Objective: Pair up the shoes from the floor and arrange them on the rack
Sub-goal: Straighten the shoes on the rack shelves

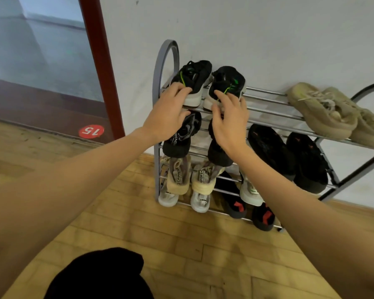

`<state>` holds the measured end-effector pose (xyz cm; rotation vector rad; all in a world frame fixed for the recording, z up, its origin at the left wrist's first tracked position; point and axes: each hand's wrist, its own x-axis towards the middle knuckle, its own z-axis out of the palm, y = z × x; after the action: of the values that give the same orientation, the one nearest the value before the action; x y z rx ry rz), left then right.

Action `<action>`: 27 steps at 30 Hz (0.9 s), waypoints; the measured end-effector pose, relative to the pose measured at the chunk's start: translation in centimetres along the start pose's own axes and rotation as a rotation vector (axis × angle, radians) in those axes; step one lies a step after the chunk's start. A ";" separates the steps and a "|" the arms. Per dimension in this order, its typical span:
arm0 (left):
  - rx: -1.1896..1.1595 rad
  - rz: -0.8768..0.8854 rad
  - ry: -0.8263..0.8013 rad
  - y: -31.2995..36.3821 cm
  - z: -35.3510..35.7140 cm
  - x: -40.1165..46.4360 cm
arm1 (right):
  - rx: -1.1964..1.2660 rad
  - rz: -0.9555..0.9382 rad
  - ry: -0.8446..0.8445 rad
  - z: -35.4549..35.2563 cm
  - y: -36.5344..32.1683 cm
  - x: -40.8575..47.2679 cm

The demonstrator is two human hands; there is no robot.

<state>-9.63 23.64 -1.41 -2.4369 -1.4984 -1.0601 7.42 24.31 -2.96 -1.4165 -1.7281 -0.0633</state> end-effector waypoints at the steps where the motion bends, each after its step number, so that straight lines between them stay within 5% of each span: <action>1: -0.007 0.016 -0.004 -0.1 0.0 -0.6 | 0.016 -0.020 -0.019 -0.2 0.1 -0.3; 7: 0.010 -0.016 0.117 -0.3 0.3 -5.5 | -0.096 -0.201 -0.057 -3.0 1.9 -5.1; 10: -0.001 -0.051 0.036 -1.4 1.2 -7.4 | -0.238 -0.254 -0.122 -3.9 4.6 -7.6; 16: 0.036 -0.119 -0.223 -2.0 4.4 -7.3 | -0.186 0.109 -0.494 -2.2 7.4 -8.3; 27: 0.061 -0.208 -0.407 -4.3 8.2 -5.7 | 0.021 0.300 -0.518 2.5 8.6 -6.6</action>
<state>-10.50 24.92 -12.20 -2.6094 -1.9017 -0.5473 12.78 23.56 -12.68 -1.7673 -1.8834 0.5252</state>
